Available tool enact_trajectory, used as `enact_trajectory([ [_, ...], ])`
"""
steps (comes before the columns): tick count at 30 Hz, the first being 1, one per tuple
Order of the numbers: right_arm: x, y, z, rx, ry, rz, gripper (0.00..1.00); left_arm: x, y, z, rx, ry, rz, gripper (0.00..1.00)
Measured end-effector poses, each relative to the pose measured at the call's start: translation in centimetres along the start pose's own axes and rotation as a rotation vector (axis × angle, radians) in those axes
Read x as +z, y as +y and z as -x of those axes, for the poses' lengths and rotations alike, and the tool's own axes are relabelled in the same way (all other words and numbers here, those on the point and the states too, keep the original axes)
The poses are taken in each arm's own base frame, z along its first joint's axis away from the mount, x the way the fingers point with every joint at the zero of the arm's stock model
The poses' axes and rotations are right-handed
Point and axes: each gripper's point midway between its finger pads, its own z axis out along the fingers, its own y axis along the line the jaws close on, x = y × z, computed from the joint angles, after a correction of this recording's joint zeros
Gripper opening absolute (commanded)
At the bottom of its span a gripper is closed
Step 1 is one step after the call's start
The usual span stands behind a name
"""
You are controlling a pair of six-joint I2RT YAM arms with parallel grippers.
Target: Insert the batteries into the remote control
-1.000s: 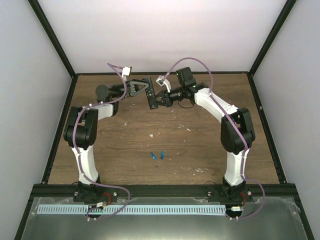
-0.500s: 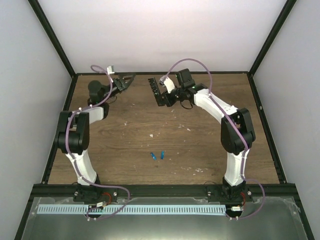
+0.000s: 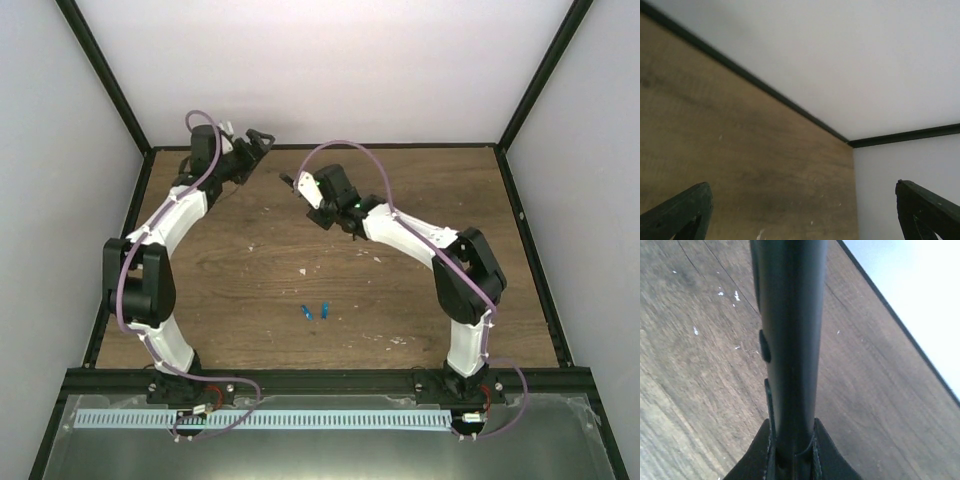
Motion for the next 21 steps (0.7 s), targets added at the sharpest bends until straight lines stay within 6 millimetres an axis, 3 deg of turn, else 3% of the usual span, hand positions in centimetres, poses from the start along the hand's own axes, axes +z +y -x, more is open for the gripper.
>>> enact_trajectory([
  [6,0.3,-0.4,0.3,-0.14,-0.007,-0.163,0.01,0.1,2.6,-2.9,-0.135,0.07,0.137,0.99],
  [12,0.1,-1.9,0.4,-0.231,-0.006,-0.305,0.01,0.0,3.3,-3.8,-0.248,0.093,0.16,0.94],
  [21,-0.1,-3.2,1.4,-0.297,-0.044,-0.417,0.01,0.3,4.8,-6.8,-0.366,0.164,0.176,0.83],
])
